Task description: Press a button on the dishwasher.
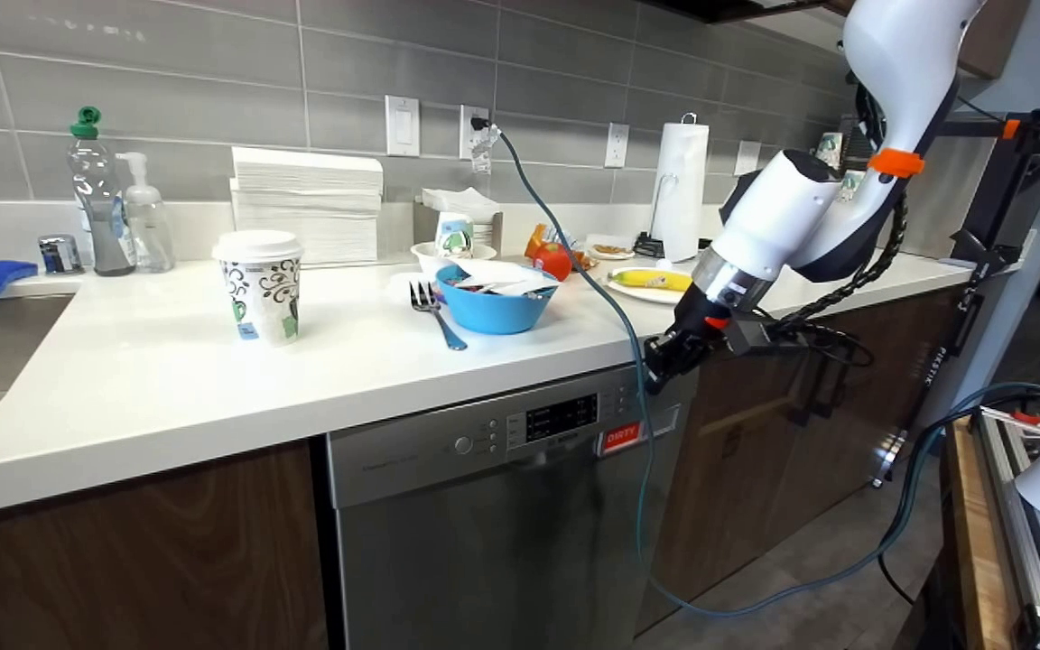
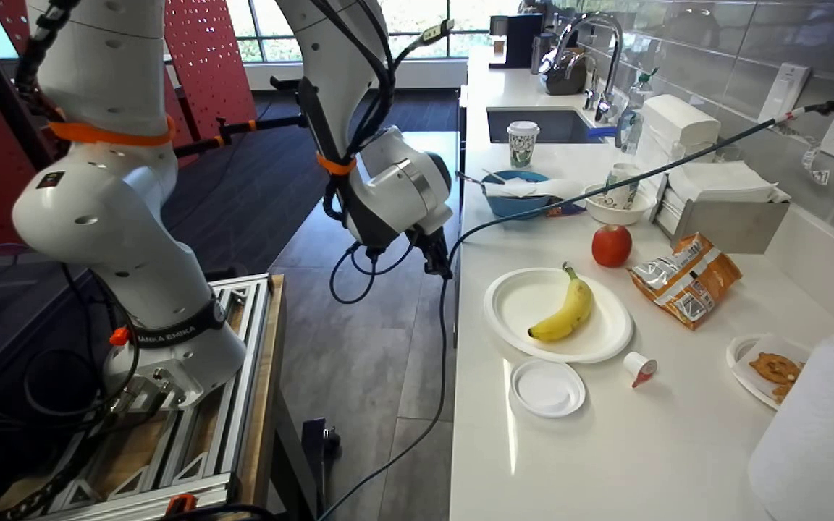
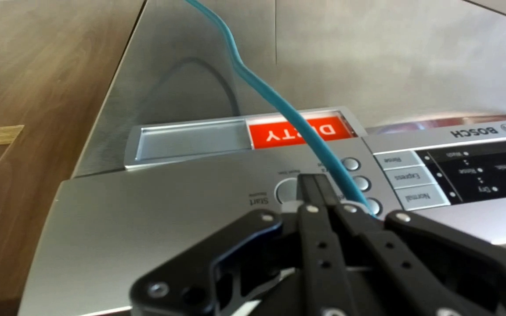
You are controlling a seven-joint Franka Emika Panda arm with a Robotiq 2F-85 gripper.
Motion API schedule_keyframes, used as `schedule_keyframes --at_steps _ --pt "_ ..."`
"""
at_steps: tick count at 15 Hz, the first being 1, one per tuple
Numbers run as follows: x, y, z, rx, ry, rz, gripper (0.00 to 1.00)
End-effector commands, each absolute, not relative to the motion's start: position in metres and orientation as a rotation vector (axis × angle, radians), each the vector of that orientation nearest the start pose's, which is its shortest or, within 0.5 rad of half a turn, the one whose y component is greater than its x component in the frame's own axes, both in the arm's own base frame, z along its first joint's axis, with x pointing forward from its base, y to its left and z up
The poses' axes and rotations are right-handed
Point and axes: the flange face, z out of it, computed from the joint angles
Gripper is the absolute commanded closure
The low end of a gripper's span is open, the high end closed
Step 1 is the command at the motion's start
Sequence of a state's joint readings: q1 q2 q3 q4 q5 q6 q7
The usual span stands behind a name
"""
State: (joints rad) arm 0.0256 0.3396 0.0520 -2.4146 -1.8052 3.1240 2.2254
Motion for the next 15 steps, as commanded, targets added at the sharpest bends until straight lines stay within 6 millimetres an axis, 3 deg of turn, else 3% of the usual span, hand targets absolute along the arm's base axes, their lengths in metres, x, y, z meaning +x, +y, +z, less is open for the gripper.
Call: schedule_keyframes --at_steps 1,8,15 --pt "0.413 0.116 0.161 -2.944 0.564 -0.537 1.00" --pt "0.425 0.115 0.159 -2.932 0.623 -0.589 1.00" --pt "0.433 0.117 0.143 -2.930 0.696 -0.627 1.00"
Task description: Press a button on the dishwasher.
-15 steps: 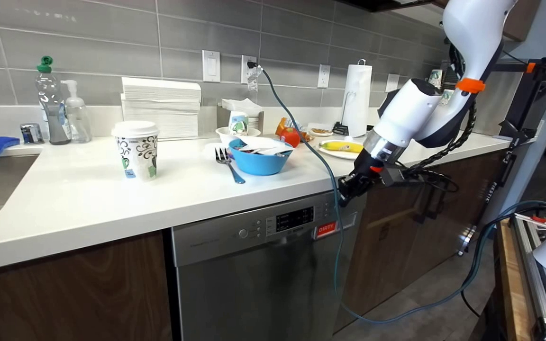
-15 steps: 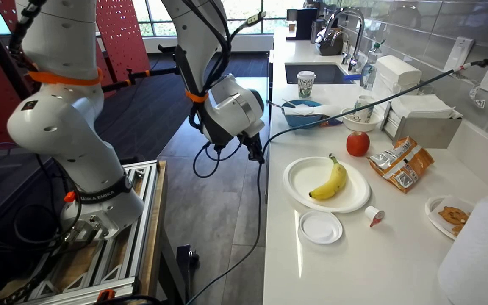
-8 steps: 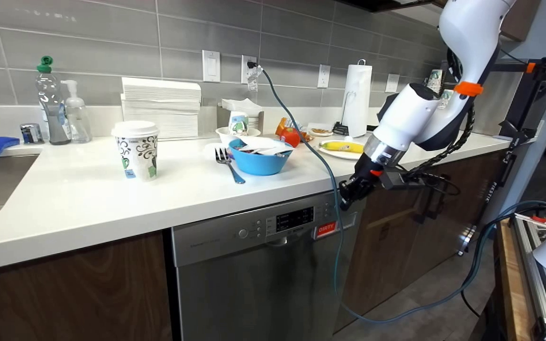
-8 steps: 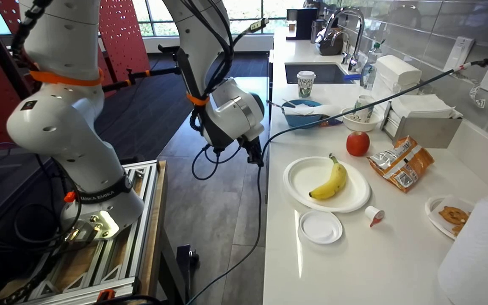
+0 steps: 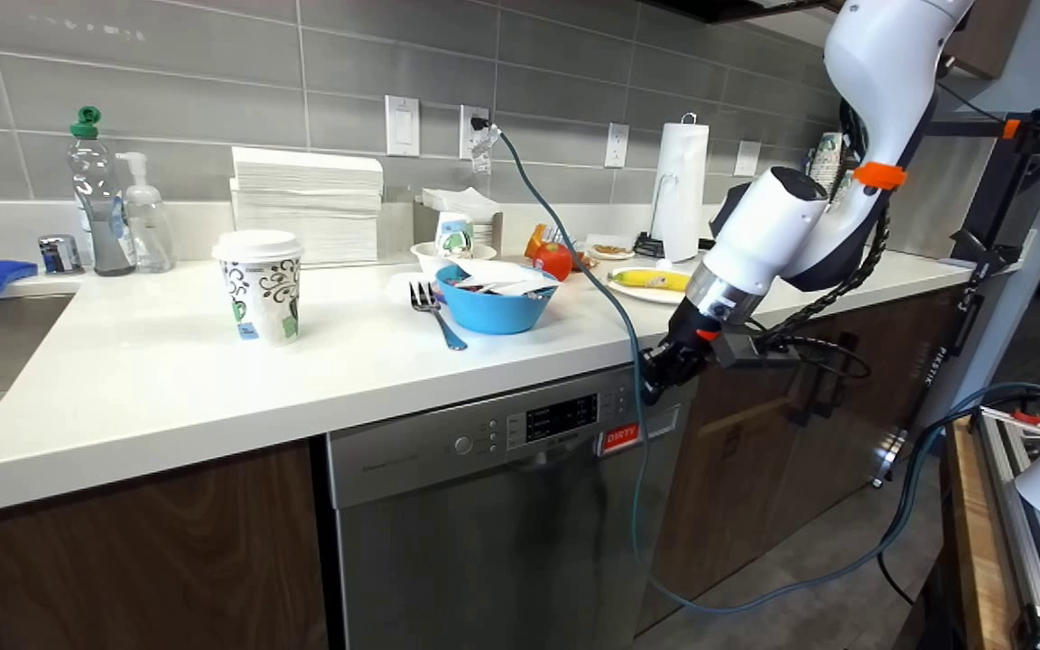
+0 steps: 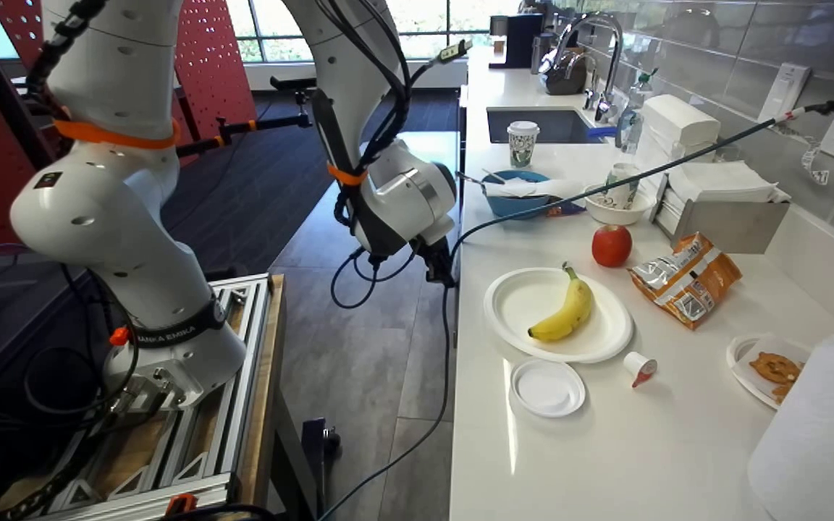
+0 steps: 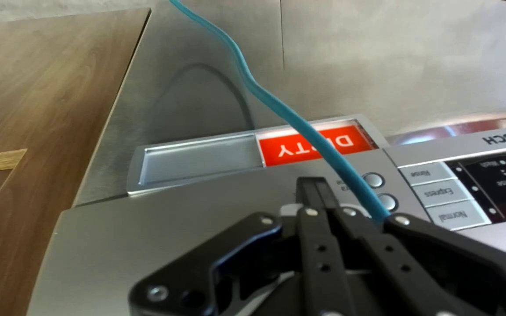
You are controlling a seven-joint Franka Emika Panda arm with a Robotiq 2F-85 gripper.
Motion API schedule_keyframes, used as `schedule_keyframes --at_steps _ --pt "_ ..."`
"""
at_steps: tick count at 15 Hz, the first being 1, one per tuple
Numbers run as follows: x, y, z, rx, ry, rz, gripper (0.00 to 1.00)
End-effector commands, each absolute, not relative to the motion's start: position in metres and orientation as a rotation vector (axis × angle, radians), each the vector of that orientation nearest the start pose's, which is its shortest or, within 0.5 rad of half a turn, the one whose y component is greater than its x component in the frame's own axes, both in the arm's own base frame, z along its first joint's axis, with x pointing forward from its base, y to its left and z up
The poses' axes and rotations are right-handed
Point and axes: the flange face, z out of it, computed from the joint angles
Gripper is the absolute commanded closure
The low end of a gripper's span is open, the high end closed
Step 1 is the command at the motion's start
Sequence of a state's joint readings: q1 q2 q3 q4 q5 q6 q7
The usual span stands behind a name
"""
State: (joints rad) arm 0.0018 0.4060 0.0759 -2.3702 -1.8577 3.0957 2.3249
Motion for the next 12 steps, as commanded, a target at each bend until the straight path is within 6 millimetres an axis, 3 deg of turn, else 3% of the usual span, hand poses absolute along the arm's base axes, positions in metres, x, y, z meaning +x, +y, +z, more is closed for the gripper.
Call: schedule_keyframes --at_steps 1,7,12 --pt "0.434 0.117 0.143 -2.925 0.711 -0.642 1.00" --pt "0.432 0.119 0.148 -2.861 0.815 -0.763 1.00" --pt "0.399 0.109 0.130 -2.932 0.675 -0.492 1.00"
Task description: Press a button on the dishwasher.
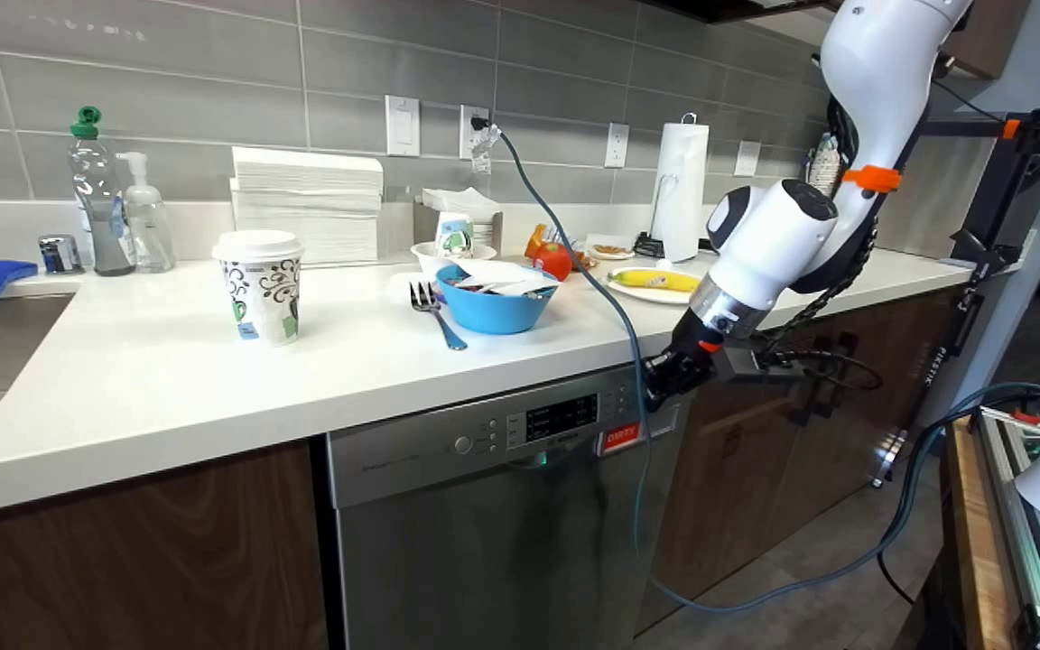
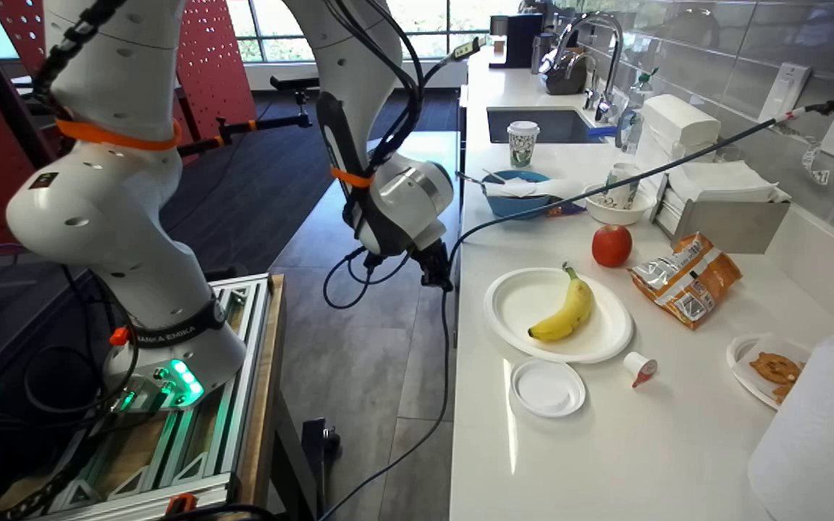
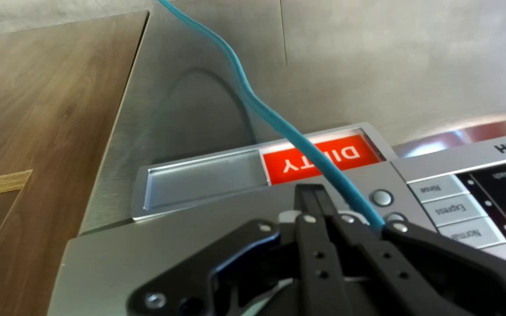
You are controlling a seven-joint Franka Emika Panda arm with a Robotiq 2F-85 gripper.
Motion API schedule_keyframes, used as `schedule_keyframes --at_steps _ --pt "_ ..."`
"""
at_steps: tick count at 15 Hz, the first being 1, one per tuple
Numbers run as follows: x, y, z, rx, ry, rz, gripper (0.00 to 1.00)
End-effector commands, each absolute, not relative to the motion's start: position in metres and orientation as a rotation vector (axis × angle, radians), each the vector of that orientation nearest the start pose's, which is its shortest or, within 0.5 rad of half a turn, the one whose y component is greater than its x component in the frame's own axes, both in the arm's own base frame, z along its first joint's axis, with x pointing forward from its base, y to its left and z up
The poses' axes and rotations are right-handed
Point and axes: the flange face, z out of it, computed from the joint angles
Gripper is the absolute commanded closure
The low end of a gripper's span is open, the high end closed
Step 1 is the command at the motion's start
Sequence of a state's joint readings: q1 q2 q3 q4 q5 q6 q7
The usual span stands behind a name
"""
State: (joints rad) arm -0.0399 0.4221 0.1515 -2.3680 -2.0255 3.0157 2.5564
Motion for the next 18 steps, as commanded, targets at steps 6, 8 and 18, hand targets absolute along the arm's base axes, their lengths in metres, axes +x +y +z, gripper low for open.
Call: schedule_keyframes --at_steps 6,8,18 --pt "0.342 0.071 0.154 -2.881 0.545 -0.198 1.00" --pt "0.318 0.056 0.162 -2.907 0.533 -0.180 1.00" --pt "0.295 -0.006 0.242 -2.971 0.455 -0.634 0.13"
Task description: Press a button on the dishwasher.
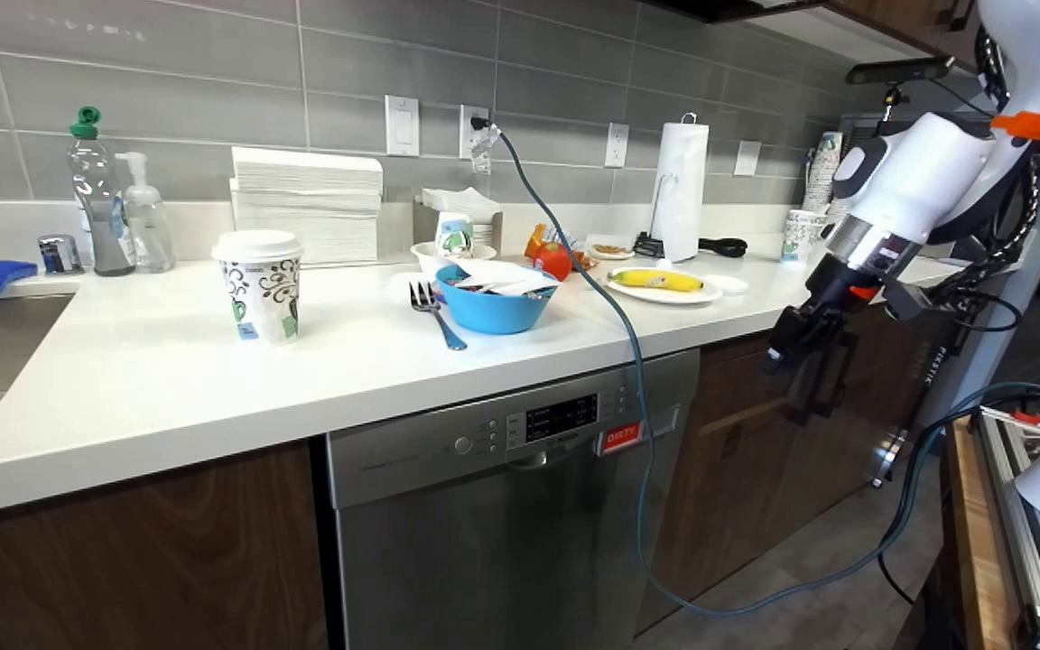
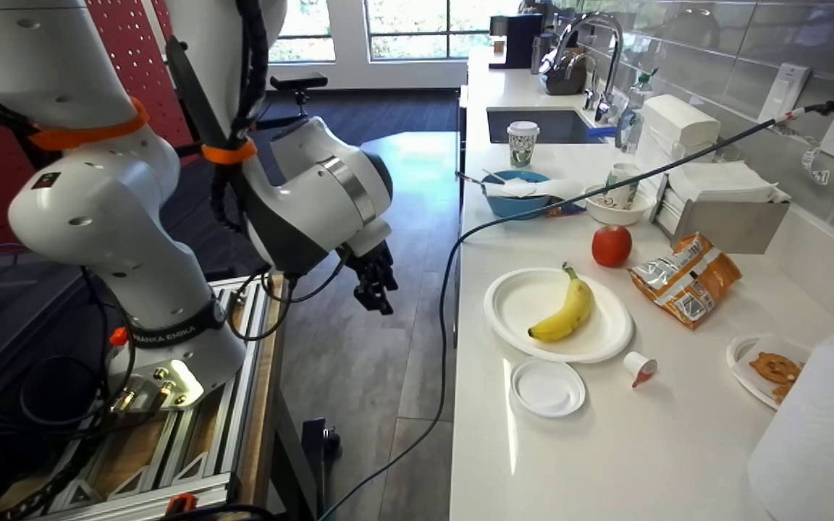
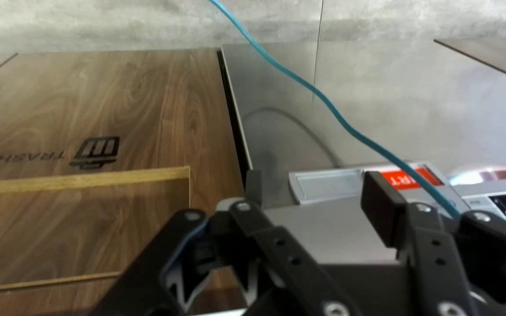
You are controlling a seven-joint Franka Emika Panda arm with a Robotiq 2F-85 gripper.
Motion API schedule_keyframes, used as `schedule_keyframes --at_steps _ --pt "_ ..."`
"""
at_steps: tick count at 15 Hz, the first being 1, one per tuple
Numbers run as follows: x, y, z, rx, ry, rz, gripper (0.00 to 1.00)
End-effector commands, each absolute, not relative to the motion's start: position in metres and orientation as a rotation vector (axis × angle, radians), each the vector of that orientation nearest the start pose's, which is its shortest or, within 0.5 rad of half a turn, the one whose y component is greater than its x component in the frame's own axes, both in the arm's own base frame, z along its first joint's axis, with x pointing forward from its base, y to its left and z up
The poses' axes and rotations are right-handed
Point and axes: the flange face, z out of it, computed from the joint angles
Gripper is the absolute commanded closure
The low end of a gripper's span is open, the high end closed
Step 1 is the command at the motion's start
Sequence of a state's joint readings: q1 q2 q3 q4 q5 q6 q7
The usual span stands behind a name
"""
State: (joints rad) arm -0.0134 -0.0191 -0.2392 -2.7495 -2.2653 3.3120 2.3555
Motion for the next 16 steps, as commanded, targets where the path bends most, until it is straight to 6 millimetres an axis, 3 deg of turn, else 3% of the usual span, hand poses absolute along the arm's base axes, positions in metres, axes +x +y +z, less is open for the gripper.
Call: schedule_keyframes --at_steps 1,2,4,6,9,10,11,13,16 --pt "0.297 -0.012 0.248 -2.978 0.441 -0.673 0.07" --pt "0.288 -0.012 0.253 -2.981 0.422 -0.705 0.01" --pt "0.296 -0.021 0.273 -2.956 0.407 -0.745 0.00" --pt "0.286 -0.026 0.295 -2.929 0.363 -0.764 0.00" --pt "0.268 -0.017 0.362 -2.763 0.248 -0.838 0.00" --pt "0.287 -0.019 0.324 -2.835 0.329 -0.751 0.00" --pt "0.282 -0.018 0.343 -2.796 0.298 -0.784 0.00" --pt "0.276 -0.018 0.363 -2.762 0.276 -0.852 0.00" --pt "0.272 -0.017 0.365 -2.756 0.272 -0.865 0.00"
